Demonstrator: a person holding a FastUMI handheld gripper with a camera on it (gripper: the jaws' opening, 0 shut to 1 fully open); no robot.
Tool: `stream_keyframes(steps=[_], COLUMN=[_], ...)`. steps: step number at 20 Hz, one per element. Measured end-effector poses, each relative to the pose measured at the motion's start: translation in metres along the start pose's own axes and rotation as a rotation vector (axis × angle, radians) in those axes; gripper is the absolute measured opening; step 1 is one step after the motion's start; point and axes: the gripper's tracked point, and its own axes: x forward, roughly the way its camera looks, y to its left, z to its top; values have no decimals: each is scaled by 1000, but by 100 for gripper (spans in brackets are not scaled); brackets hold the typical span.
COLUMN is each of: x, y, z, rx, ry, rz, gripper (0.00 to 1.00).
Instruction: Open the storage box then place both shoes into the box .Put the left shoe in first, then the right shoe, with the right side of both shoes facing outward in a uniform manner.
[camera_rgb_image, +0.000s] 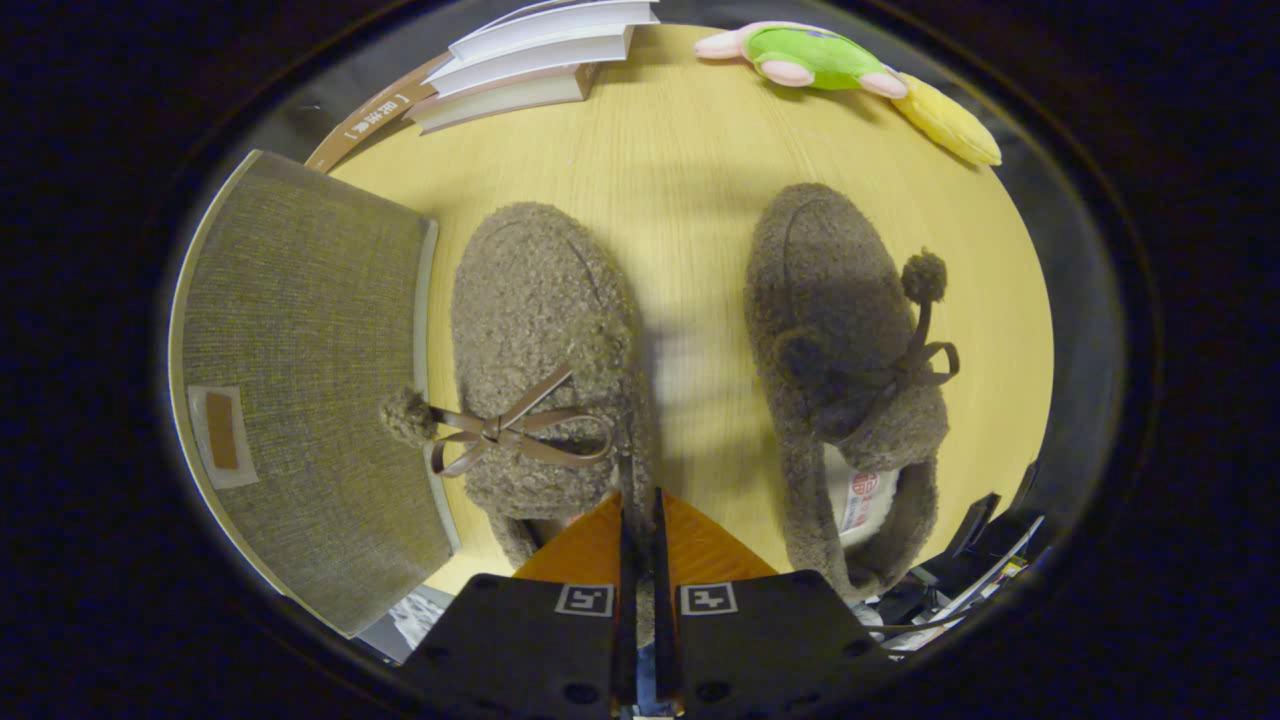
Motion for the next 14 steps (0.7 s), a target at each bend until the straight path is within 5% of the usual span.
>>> stream_keyframes(steps=[14], x=[-32], y=[30], z=[8], rx=[172], ry=[-101], rz=[6], gripper=[4])
